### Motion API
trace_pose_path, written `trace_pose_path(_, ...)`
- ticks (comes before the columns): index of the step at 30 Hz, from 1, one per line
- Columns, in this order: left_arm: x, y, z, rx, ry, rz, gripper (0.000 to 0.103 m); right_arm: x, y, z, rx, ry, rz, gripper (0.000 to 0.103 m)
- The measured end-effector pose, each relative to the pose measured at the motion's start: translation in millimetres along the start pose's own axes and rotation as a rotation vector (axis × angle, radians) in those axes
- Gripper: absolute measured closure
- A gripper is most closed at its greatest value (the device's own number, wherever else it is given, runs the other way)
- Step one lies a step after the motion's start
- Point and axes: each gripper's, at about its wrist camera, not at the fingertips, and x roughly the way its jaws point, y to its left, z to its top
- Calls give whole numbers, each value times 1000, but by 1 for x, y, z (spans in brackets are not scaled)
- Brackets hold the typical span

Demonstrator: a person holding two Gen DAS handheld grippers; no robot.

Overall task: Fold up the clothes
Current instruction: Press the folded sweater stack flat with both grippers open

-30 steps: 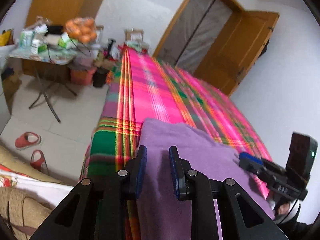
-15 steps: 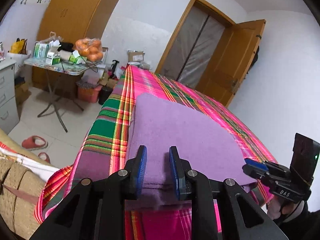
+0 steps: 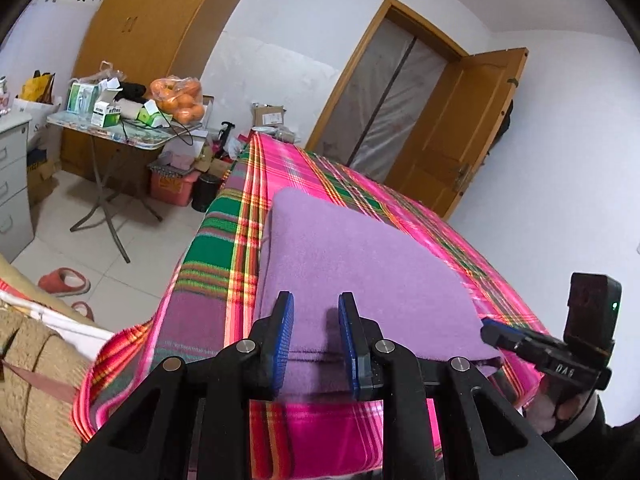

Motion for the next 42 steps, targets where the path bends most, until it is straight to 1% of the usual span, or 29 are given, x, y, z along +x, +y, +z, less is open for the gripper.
trace_pose_path(4,9,-4,25,37,7,16,79,3,-10,18,30,-14,-43,88)
trace_pose_path(6,16,-5,38,53,12,23,79,9,-21,30,76,0,-55,87)
trace_pose_path(11,46,-4,69,77,66,8,79,29,-50,63,165,31,-53,86)
trace_pose_path(12,52,-3,71,78,84,3,79,34,-52,65,166,40,-54,86)
trace_pose_path(14,71,4,71,58,138,29,79,44,-55,68,167,59,-55,86)
trace_pose_path(16,82,8,66,48,178,34,79,55,-59,72,168,78,-56,86)
trace_pose_path(18,80,9,66,41,170,26,79,69,-64,65,180,130,-52,85)
trace_pose_path(20,81,11,64,34,177,16,79,73,-73,62,227,138,-15,85)
trace_pose_path(21,81,11,65,30,179,14,79,73,-76,60,245,139,1,85)
trace_pose_path(26,85,11,72,16,176,3,79,70,-78,62,257,112,4,84)
trace_pose_path(28,89,14,77,4,178,-1,79,67,-73,69,227,87,-10,82)
trace_pose_path(29,94,16,78,-2,193,-2,79,67,-71,73,219,78,-5,82)
trace_pose_path(32,108,20,79,-11,231,-2,79,80,-74,75,227,107,-20,82)
trace_pose_path(40,107,20,78,-12,231,-6,79,87,-86,69,299,130,21,82)
trace_pose_path(42,106,21,78,-15,224,-6,79,85,-86,70,293,116,21,82)
